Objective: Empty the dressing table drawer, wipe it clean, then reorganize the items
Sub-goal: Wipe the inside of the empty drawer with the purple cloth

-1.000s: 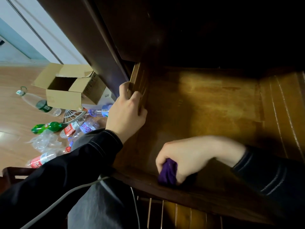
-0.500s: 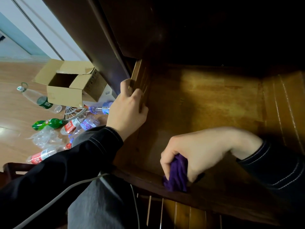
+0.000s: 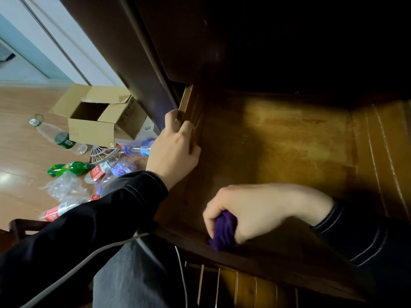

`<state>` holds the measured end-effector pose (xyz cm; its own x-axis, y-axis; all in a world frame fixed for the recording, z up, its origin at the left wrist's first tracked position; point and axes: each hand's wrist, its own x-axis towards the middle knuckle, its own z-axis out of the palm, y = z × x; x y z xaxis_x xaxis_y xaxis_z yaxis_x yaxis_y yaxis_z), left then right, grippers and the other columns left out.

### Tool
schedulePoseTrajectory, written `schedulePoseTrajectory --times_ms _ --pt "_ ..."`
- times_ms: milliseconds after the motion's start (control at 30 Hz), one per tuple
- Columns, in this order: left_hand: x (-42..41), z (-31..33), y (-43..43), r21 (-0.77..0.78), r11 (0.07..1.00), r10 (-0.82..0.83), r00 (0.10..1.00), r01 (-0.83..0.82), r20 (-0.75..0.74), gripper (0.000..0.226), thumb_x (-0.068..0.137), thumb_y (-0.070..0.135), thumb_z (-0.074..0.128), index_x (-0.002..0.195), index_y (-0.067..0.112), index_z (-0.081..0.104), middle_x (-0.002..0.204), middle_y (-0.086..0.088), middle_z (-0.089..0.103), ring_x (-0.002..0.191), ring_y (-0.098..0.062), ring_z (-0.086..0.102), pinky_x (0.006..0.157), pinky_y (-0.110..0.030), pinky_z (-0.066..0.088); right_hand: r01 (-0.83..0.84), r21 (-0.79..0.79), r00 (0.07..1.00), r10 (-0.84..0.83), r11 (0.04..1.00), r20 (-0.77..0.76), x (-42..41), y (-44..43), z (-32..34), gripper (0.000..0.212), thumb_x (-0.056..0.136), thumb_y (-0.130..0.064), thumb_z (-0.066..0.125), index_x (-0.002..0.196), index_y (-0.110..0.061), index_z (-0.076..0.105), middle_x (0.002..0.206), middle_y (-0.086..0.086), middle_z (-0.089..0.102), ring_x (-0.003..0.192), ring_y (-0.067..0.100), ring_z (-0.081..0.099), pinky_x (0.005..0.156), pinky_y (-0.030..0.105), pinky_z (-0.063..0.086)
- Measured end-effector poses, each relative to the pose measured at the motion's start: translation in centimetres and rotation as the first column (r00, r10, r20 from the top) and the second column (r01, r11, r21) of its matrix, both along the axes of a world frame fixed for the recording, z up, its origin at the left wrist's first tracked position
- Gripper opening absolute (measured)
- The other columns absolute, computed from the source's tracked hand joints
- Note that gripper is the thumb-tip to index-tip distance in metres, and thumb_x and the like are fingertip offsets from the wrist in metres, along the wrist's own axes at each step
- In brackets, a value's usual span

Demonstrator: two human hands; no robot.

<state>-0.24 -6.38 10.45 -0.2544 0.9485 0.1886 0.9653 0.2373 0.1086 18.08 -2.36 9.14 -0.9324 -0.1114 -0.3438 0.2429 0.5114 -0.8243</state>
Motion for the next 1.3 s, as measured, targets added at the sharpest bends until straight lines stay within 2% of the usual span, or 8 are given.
schedulePoseTrajectory --times_ms 133,333,467,567,733,1000,1200,1300 --pt "0.5 0.4 -0.2 0.042 0.998 -0.036 0.994 0.041 -0.105 0.054 0.082 0.023 0.061 0.133 0.009 0.049 0.155 -0.022 0.029 0.126 -0.043 0.047 0.089 -0.048 0.052 0.028 0.018 1.000 -0.028 0.999 0.009 0.6 -0.2 1.1 0.027 0.083 -0.007 0.075 0.108 -0.016 0.070 0.098 0.004 0.069 0.087 0.023 0.065 0.078 0.038 0.056" --pt "1.8 1.6 0.3 -0.132 0.943 -0.329 0.913 0.305 -0.243 0.055 0.083 0.034 0.059 0.134 0.014 0.055 0.151 -0.015 0.042 0.143 -0.037 0.034 0.114 -0.053 0.031 0.163 -0.006 0.984 -0.162 0.987 0.072 3.5 2.8 3.8 0.024 0.079 -0.005 0.077 0.098 -0.018 0.070 0.091 0.003 0.071 0.072 0.005 0.061 0.063 0.019 0.048" --pt "4.4 1.1 3.6 -0.454 0.774 -0.534 0.840 0.442 -0.092 0.066 0.090 0.046 0.058 0.148 0.024 0.037 0.151 -0.007 0.035 0.133 -0.030 0.040 0.105 -0.047 0.042 0.328 -0.050 0.941 -0.321 0.944 0.103 7.1 3.9 3.4 0.022 0.081 -0.014 0.077 0.095 -0.030 0.070 0.089 -0.013 0.071 0.078 0.001 0.066 0.066 0.017 0.052" --pt "6.3 -0.3 6.1 -0.570 0.686 -0.555 0.832 0.452 -0.008 0.077 0.090 0.054 0.061 0.154 0.027 0.028 0.154 -0.009 0.030 0.132 -0.031 0.040 0.104 -0.049 0.045 0.380 -0.056 0.919 -0.371 0.923 0.132 8.9 3.7 2.5 0.022 0.082 -0.014 0.077 0.097 -0.029 0.070 0.093 -0.007 0.072 0.086 0.010 0.069 0.072 0.025 0.057" --pt "6.6 -3.8 7.3 -0.584 0.673 -0.533 0.845 0.453 0.041 0.100 0.079 0.066 0.069 0.158 0.033 0.016 0.162 -0.006 0.013 0.140 -0.031 0.028 0.107 -0.051 0.043 0.331 -0.008 0.925 -0.322 0.944 0.203 8.5 3.3 0.7 0.021 0.081 -0.013 0.076 0.099 -0.023 0.070 0.092 -0.002 0.071 0.084 0.015 0.067 0.075 0.034 0.056" --pt "7.3 -4.5 7.8 -0.535 0.720 -0.503 0.863 0.443 0.037 0.096 0.077 0.055 0.076 0.154 0.030 0.025 0.155 -0.010 0.022 0.134 -0.032 0.032 0.094 -0.047 0.052 0.131 0.095 0.963 -0.150 0.987 0.224 5.8 -0.2 -2.4 0.012 0.083 -0.015 0.073 0.095 -0.014 0.070 0.083 0.003 0.068 0.076 0.020 0.063 0.067 0.039 0.052" --pt "7.5 -4.5 7.6 -0.556 0.708 -0.507 0.861 0.436 0.031 0.098 0.079 0.053 0.076 0.156 0.029 0.021 0.157 -0.010 0.020 0.137 -0.033 0.030 0.094 -0.047 0.050 0.140 -0.128 0.957 -0.101 0.982 0.273 6.4 1.7 -1.0 0.019 0.078 -0.005 0.080 0.094 -0.012 0.073 0.088 0.003 0.071 0.082 0.017 0.066 0.076 0.033 0.053" --pt "7.4 -4.1 7.4 -0.564 0.705 -0.503 0.864 0.430 0.030 0.098 0.079 0.052 0.076 0.157 0.029 0.020 0.158 -0.011 0.018 0.138 -0.034 0.030 0.096 -0.049 0.050 0.137 0.008 0.959 -0.135 0.991 0.248 5.6 0.2 -1.9 0.013 0.079 -0.006 0.075 0.086 -0.014 0.067 0.086 0.007 0.068 0.081 0.026 0.064 0.074 0.044 0.055"
